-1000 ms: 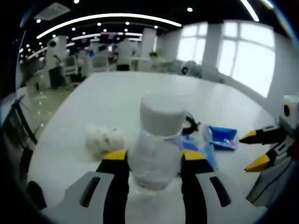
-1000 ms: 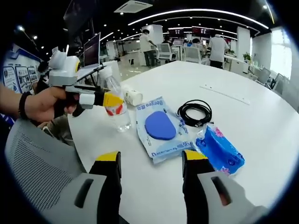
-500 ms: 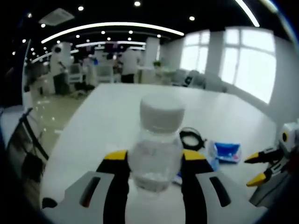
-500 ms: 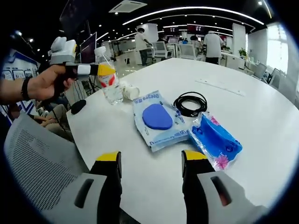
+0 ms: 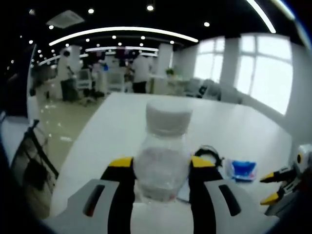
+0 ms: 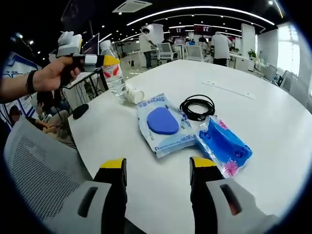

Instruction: Arrange the tabletop items into an orderly group along one side of the table until the central work area is clear of visible clutter.

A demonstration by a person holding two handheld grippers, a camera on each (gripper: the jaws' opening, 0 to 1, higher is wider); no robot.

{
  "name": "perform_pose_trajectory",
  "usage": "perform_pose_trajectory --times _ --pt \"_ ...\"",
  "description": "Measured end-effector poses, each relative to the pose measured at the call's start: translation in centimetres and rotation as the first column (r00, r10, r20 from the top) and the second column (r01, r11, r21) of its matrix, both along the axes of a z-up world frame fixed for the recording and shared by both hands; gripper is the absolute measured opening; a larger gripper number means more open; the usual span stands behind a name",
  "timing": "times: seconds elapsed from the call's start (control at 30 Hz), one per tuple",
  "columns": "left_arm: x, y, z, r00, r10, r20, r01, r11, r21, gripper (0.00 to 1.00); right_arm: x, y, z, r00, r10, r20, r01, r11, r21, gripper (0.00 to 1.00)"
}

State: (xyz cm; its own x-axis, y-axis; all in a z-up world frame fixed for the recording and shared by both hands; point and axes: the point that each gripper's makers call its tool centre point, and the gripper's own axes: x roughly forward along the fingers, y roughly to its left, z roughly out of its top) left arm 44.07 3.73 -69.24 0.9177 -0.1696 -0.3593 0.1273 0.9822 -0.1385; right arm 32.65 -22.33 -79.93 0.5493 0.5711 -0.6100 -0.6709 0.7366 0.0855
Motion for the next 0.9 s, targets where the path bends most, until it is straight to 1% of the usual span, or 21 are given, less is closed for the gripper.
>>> perform_pose_trajectory --times 0.03,0.1,0.23,0.33,0.43,0.53,0.63,0.73,0.8,0.9 --pt "0.3 -0.1 0.6 1.000 -0.002 0.007 0.002 1.000 -0.001 0.40 -0.2 0.1 -0.1 1.000 0.004 -0.002 -0.004 1.000 -0.001 0.51" --pt "0.7 -0.1 1.2 1.000 -0.004 0.016 0.004 1.000 0.003 0.40 -0.3 0.1 -0.2 1.000 0.005 -0.005 -0.005 1.000 -0.002 0.51" --pt "2.3 0.2 1.8 1.000 -0.004 0.031 0.004 1.000 0.007 0.40 -0.4 0.2 -0.3 1.000 0.000 -0.012 0.000 1.000 0.001 0.51" --pt "3.6 0.7 2.4 0.999 0.007 0.043 -0.007 1.000 -0.006 0.40 -0.5 0.2 -0.3 1.000 -0.001 -0.016 0.001 1.000 0.000 0.51" --pt "5.0 1.2 2.7 0.999 0.021 0.046 -0.020 1.000 -0.012 0.40 -0.6 0.1 -0.3 1.000 -0.006 -0.018 0.006 1.000 -0.004 0.51" --pt "6.4 1.7 2.4 0.999 0.031 0.042 -0.031 1.000 -0.001 0.40 -0.5 0.0 -0.1 1.000 -0.015 -0.018 0.015 1.000 -0.002 0.51" --pt "7.9 2.5 1.7 0.999 0.045 0.028 -0.045 0.999 -0.002 0.40 -0.4 -0.1 0.0 1.000 -0.024 -0.017 0.024 1.000 0.001 0.51" --pt "8.9 2.9 0.9 0.998 0.054 0.011 -0.054 0.999 -0.003 0.40 -0.4 -0.2 0.2 0.999 -0.034 -0.018 0.034 0.999 0.004 0.51" --pt "9.4 3.2 0.4 0.998 0.069 0.003 -0.069 0.997 -0.023 0.40 -0.4 -0.3 0.2 0.999 -0.040 -0.021 0.040 0.999 0.007 0.51" --pt "10.1 3.3 -0.5 0.997 0.083 -0.006 -0.083 0.996 -0.023 0.40 -0.5 -0.4 0.1 0.999 -0.041 -0.027 0.042 0.999 0.004 0.51"
